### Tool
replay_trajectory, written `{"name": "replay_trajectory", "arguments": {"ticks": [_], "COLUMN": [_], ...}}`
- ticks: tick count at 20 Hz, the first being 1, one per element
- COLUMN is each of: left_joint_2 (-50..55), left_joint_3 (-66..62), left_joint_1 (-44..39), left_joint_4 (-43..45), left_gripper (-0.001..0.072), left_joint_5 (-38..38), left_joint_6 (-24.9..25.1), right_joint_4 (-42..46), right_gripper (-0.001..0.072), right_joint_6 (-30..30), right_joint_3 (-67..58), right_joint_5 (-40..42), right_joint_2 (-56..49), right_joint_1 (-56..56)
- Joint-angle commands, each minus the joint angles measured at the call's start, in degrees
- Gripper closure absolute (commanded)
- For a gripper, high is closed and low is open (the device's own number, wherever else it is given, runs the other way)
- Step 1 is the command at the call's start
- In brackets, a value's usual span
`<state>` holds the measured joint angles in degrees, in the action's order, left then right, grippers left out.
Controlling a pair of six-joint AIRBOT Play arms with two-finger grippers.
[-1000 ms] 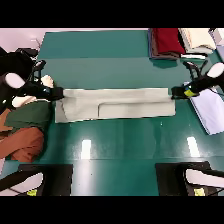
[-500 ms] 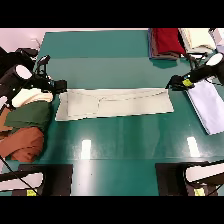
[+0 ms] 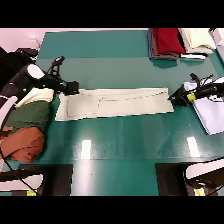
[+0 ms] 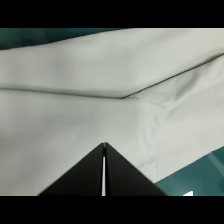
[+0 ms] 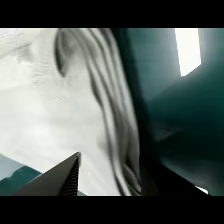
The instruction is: Fold the shirts.
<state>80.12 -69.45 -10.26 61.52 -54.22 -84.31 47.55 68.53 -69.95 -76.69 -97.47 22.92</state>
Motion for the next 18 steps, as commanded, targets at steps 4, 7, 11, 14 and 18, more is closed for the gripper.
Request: {"name": "replay_trajectory", "arguments": {"ticks": [4, 7, 11, 14, 18], "left_joint_2": [6.3, 12.9, 22.0, 26.5, 28.7], "left_joint_3": [-2.5, -9.7, -18.6, -22.6, -23.8], "left_joint_1": [-11.3, -14.8, -18.6, -21.1, -22.6], "left_joint_4": [-1.7, -2.3, -3.8, -4.0, -5.2], "left_gripper": [0.0685, 0.0685, 0.0685, 0.0685, 0.0685], "left_joint_5": [10.0, 9.7, 9.6, 9.3, 9.2], "left_joint_6": [-4.2, -4.2, -4.2, -4.2, -4.2], "right_joint_4": [-6.3, -7.5, -9.3, -10.4, -10.5], "right_gripper": [0.0695, 0.0696, 0.0696, 0.0696, 0.0695], "right_joint_6": [-3.5, -3.6, 0.4, 3.2, 5.7], "right_joint_3": [1.2, -4.0, -13.7, -20.5, -27.0], "right_joint_5": [6.5, 2.7, -1.1, -1.4, -1.6], "right_joint_2": [1.8, 7.9, 14.6, 16.9, 16.5], "right_joint_1": [-5.9, -6.0, -10.6, -15.8, -20.9]}}
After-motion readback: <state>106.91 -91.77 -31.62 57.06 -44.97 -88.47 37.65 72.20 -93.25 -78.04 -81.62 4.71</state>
